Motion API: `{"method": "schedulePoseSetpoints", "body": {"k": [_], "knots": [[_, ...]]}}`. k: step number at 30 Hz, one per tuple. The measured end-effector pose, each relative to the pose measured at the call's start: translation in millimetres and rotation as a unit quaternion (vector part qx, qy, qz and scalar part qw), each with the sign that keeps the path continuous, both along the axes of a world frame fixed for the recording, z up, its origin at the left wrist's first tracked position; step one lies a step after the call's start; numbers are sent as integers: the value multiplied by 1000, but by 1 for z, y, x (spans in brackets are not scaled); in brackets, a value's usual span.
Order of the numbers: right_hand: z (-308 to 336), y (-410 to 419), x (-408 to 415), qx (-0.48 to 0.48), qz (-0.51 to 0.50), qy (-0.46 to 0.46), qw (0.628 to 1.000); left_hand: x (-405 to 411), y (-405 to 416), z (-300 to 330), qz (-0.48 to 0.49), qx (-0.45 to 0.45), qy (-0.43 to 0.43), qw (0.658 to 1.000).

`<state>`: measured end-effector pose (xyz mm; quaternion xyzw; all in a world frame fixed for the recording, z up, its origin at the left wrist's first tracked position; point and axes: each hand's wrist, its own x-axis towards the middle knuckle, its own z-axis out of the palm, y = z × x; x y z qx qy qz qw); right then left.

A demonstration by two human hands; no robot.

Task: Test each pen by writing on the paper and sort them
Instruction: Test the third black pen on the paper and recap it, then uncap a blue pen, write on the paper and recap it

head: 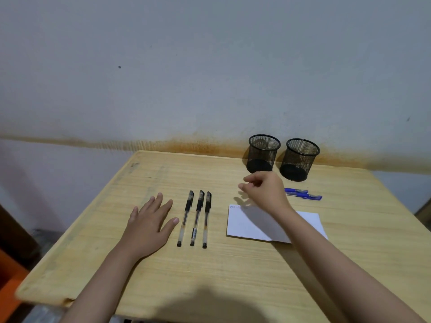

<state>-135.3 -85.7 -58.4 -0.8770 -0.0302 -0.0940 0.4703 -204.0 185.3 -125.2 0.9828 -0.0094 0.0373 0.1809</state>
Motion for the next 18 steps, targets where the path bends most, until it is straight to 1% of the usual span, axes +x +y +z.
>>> {"method": "schedulePoseSetpoints", "body": {"k": [2, 5, 9, 12, 18], "knots": [[-1, -26, 9, -39, -28, -9, 999, 0, -1, 0, 3, 6, 3, 1000], [-10, -63, 21, -133, -68, -2, 989, 0, -2, 1, 4, 9, 0, 1000], [-23, -93, 30, -243, -73, 10, 967, -1, -1, -1, 4, 9, -2, 1000], [-31, -99, 33, -286, -62, 1, 956, -1, -2, -1, 3, 10, -5, 1000], [-32, -100, 34, -334, -51, -21, 941, -1, -2, 0, 4, 16, -3, 1000]]}}
